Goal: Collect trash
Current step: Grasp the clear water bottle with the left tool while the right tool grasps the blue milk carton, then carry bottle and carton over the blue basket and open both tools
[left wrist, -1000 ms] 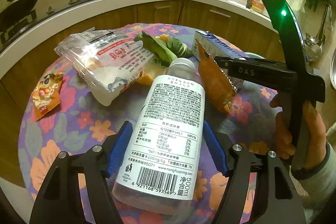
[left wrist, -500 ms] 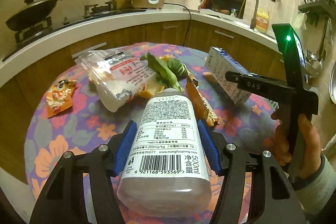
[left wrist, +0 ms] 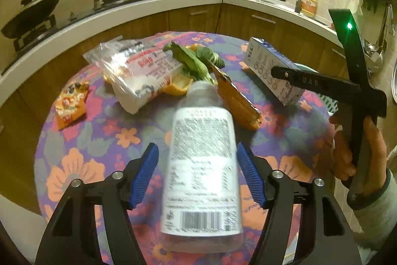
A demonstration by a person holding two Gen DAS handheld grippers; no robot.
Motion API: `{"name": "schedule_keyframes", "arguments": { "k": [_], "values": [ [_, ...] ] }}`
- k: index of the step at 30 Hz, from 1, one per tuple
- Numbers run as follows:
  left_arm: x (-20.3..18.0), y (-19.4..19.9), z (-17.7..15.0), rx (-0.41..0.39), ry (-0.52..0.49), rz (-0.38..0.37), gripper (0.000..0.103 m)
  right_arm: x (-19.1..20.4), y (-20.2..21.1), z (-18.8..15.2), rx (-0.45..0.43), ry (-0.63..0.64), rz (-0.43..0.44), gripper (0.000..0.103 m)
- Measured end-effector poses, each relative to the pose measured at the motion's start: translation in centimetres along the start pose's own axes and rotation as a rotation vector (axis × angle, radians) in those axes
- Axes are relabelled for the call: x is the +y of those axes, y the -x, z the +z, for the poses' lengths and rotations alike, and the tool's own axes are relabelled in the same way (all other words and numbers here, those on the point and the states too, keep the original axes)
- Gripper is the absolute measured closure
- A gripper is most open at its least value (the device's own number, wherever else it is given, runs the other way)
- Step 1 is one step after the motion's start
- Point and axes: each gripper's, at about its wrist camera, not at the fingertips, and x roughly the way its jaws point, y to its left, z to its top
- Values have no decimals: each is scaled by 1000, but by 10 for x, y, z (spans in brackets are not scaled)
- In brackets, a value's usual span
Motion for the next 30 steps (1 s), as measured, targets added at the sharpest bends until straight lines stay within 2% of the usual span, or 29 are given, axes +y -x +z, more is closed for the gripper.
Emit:
{"name": "schedule_keyframes", "arguments": {
  "k": [3, 6, 9, 11, 13, 15, 20, 26, 30],
  "values": [
    [-3, -1, 4, 21, -27, -3, 34, -3, 2, 0, -4, -2, 3, 67],
    [-7, -13, 8, 79, -57, 12, 32, -5, 2, 1, -3, -6, 7, 67],
    [-9, -24, 13, 120, -62, 14, 43, -5, 3, 1, -6, 0, 12, 67],
    [-14, -24, 12, 112, -80, 43, 44, -4, 5, 0, -13, 9, 16, 67],
    [-14, -19, 9, 86, -63, 80, 45, -3, 10, 1, -36, 30, 25, 67],
    [-6, -10, 6, 62, -7, 100, 45, 0, 18, 1, -66, 56, 33, 68],
    [10, 30, 5, -71, 103, 97, 45, 11, 35, 5, -121, 108, 64, 68],
    [-7, 52, 31, -187, 112, 73, 45, -2, 44, 9, -141, 85, 76, 68],
    [-36, 37, 55, -199, 91, 12, 45, -30, 45, 10, -143, 35, 46, 68]
  ]
}}
